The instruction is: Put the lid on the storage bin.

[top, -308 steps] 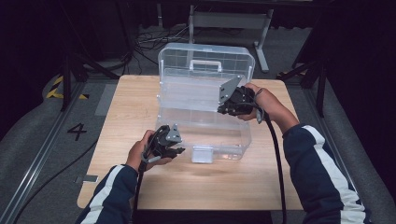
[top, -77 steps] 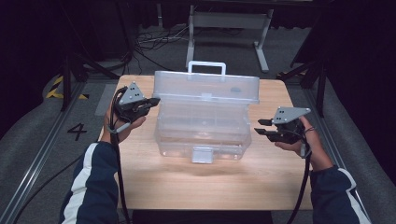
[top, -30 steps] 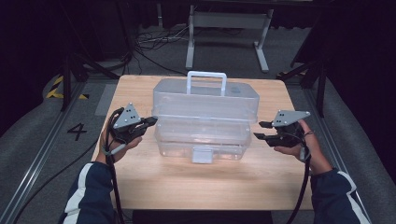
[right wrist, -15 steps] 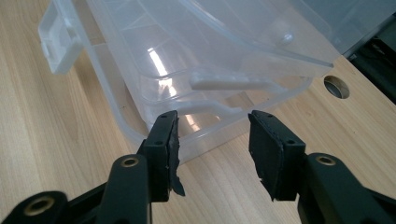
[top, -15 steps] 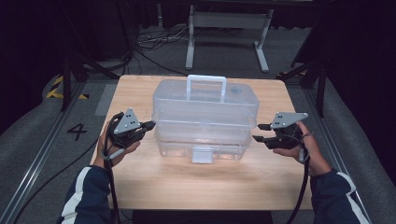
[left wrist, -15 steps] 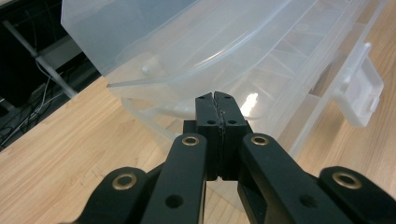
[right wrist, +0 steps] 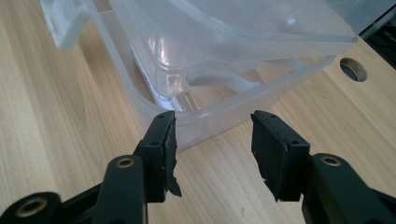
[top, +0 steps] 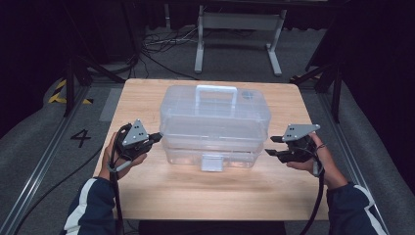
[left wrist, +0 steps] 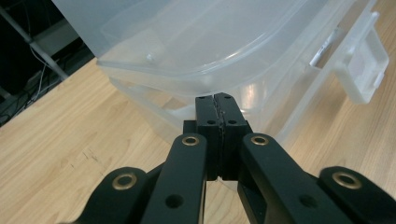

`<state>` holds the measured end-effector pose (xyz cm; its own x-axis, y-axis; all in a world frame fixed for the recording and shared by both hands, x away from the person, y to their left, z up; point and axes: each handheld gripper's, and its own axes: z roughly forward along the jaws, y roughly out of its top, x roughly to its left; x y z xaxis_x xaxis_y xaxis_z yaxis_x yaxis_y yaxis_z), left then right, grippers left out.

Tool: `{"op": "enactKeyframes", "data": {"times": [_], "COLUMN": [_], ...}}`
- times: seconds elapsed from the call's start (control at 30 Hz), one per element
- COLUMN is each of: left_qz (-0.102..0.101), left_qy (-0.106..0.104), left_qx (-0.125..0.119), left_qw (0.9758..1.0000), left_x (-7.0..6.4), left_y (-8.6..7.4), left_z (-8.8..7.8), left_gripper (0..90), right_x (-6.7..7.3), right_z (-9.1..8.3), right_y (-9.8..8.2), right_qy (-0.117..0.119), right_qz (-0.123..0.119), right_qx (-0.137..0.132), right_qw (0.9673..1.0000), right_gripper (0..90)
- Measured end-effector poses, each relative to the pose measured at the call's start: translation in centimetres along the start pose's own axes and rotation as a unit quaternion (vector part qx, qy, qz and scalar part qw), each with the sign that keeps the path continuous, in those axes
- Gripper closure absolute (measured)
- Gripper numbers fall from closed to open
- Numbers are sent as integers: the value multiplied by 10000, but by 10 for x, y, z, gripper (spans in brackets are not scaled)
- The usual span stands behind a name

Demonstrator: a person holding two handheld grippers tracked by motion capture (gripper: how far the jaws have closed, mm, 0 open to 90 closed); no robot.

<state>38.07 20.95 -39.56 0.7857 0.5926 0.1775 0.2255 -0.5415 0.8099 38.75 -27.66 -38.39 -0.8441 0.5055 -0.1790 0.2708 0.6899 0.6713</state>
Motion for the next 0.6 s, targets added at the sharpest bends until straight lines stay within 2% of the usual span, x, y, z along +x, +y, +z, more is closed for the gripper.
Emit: {"op": "enactKeyframes", "data": {"times": [0.23,0.6], "left_qz": [15,11], "left_qy": [-28,-57], "left_qx": [215,355], "left_qw": [9998,9994], "left_x": [-3,-5], "left_y": [-7,-15], "left_z": [4,9], "left_gripper": [900,900], "right_x": [1,4], "right_z": [0,5], "right_y": [-2,-2], "right_qy": [8,53], "right_qz": [2,-29], "right_qx": [13,73], "right_qw": [10000,10000], "right_gripper": [495,492]}}
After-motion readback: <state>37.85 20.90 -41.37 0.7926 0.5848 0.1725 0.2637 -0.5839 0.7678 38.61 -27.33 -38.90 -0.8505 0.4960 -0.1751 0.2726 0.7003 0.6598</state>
